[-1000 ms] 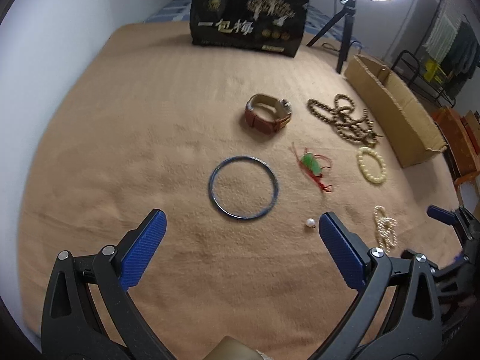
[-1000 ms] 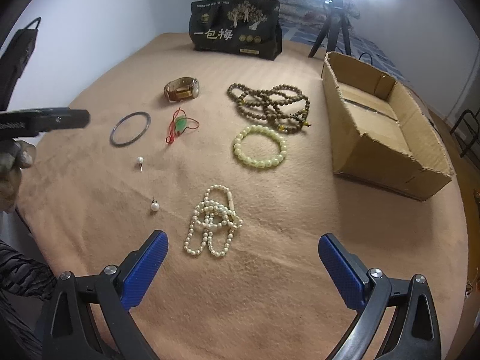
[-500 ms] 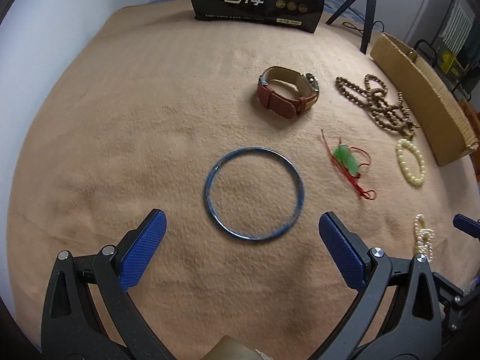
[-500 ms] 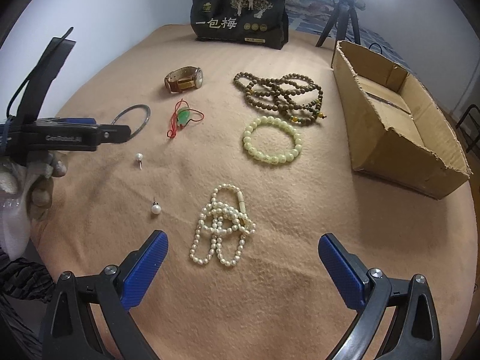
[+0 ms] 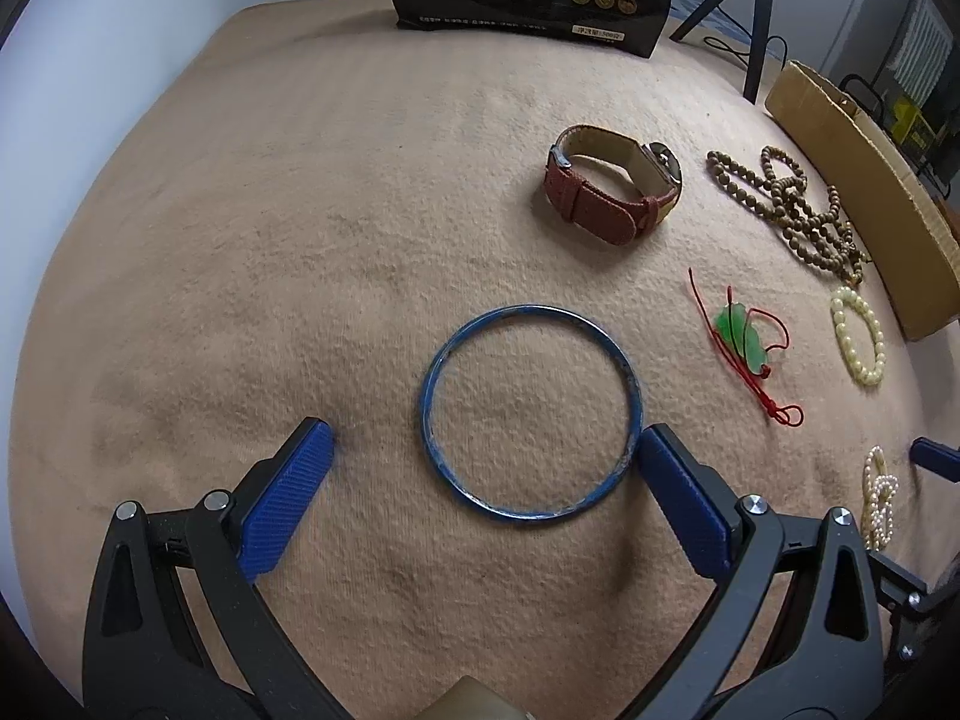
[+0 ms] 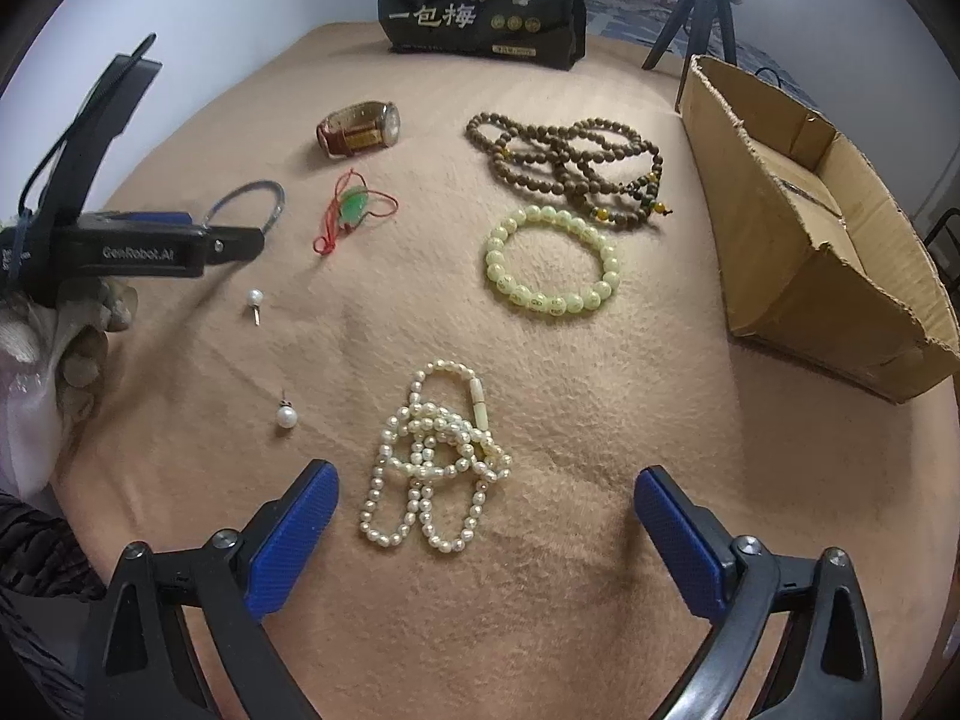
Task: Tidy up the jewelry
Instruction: 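Close left tool on the blue bangle while right tool grasps the pearl necklace, then carry the bangle with left tool while right tool carries the necklace to the box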
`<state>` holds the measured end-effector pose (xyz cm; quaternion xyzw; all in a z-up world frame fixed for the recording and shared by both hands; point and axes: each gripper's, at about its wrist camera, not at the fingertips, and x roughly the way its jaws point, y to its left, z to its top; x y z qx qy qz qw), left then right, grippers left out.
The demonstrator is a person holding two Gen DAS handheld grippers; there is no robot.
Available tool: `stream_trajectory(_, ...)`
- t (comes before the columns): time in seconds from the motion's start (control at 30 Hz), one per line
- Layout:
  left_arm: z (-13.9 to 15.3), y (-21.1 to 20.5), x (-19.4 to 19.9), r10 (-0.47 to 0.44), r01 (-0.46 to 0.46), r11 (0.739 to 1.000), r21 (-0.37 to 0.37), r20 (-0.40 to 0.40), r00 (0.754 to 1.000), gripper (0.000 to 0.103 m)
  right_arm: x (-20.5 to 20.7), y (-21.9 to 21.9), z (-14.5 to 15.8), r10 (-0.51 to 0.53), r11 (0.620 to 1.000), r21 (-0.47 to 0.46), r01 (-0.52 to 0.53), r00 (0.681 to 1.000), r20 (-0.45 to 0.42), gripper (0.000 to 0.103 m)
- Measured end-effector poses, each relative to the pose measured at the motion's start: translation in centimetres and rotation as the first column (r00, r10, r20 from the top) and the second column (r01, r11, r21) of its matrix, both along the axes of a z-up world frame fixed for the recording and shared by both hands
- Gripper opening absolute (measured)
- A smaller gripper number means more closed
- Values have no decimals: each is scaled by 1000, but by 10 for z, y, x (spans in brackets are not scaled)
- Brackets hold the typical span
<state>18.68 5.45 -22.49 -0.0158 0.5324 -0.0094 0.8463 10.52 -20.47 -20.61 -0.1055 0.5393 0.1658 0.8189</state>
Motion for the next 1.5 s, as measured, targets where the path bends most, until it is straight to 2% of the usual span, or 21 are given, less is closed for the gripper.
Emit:
stream_trajectory(0.13,0,1,-2,-4,4,1000,0,9,1000,103,4,0,-2,-2,1000,-10,2,1000,-4,94)
stream_trajectory(0.23,0,1,-2,-3,3,1000,0,12,1000,101,7,4,0,9,1000,-15,-9,1000,-3,85)
stream_trajectory(0.37,3,4,-6,10,-10,1000,-14,14,1000,95,7,11,2,41,999,-4,-41,999,-12,65)
stream_trajectory(0.5,7,8,-5,30,-29,999,-20,17,999,82,3,14,5,65,998,16,-65,998,-20,41)
stream_trajectory(0.53,7,9,-6,33,-32,999,-19,19,999,79,3,14,5,67,998,20,-67,997,-22,37)
stream_trajectory(0.57,8,10,-6,34,-34,999,-14,30,999,73,4,14,5,66,997,26,-66,997,-25,31)
stream_trajectory(0.7,9,12,-7,36,-35,999,-27,35,999,73,4,12,7,51,997,56,-49,998,-38,16)
stream_trajectory(0.9,13,16,-10,50,-49,998,-29,45,998,73,1,12,12,50,996,74,-48,998,-30,8)
stream_trajectory(1.17,31,21,-13,72,-69,997,-37,91,993,73,-2,11,33,60,992,107,-62,998,25,6)
stream_trajectory(1.5,79,3,-12,63,-50,995,-81,171,983,73,3,-2,75,25,984,171,-43,994,108,6)
